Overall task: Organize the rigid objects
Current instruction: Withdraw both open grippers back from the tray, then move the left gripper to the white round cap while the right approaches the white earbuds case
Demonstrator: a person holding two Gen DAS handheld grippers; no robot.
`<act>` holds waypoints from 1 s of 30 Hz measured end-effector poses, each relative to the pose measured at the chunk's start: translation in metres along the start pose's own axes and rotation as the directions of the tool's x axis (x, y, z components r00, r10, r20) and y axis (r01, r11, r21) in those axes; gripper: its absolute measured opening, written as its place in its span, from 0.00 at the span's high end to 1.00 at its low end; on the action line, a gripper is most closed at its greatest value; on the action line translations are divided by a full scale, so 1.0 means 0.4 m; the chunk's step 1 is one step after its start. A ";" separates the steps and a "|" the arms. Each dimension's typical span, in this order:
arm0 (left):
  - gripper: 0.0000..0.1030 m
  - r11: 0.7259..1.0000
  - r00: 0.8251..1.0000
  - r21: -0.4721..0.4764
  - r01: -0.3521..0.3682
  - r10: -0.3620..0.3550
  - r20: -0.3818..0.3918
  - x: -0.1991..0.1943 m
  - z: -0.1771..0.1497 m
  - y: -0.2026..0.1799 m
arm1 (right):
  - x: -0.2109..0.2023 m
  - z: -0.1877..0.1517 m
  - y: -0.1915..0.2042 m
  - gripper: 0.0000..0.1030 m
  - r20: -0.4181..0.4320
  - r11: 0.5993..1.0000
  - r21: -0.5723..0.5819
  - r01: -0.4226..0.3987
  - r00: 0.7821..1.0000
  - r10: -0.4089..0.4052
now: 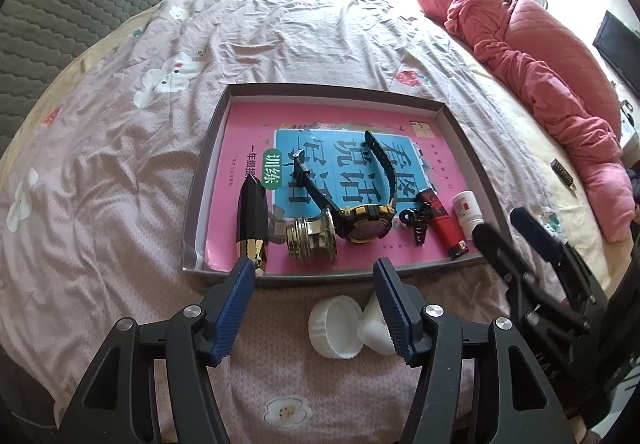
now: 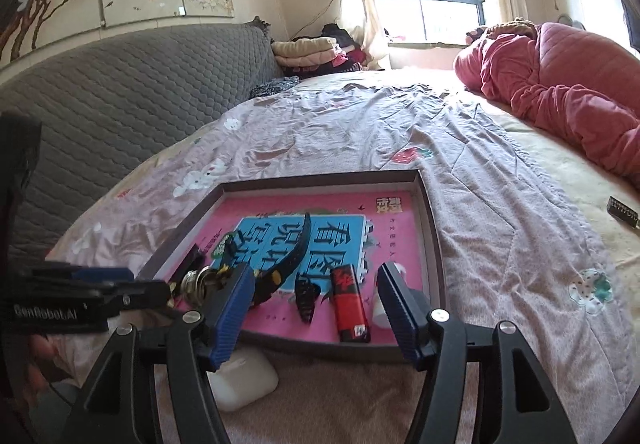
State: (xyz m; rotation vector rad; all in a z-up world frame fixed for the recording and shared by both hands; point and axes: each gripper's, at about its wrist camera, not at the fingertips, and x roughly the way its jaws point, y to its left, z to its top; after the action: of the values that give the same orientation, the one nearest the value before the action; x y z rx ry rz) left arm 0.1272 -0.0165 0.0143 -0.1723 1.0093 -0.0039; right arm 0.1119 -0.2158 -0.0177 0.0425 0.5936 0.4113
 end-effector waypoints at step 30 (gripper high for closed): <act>0.37 0.999 0.996 -0.039 0.032 -0.035 -0.078 0.004 -0.127 0.058 | -0.031 -0.199 0.227 0.38 -0.129 0.913 -0.402 0.064 0.984 -0.126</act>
State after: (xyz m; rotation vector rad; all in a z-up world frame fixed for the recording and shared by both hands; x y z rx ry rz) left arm 0.0834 -0.0009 -0.0170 -0.2246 1.0858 -0.0229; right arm 0.0255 -0.1437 -0.0630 -0.4104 0.6511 0.4356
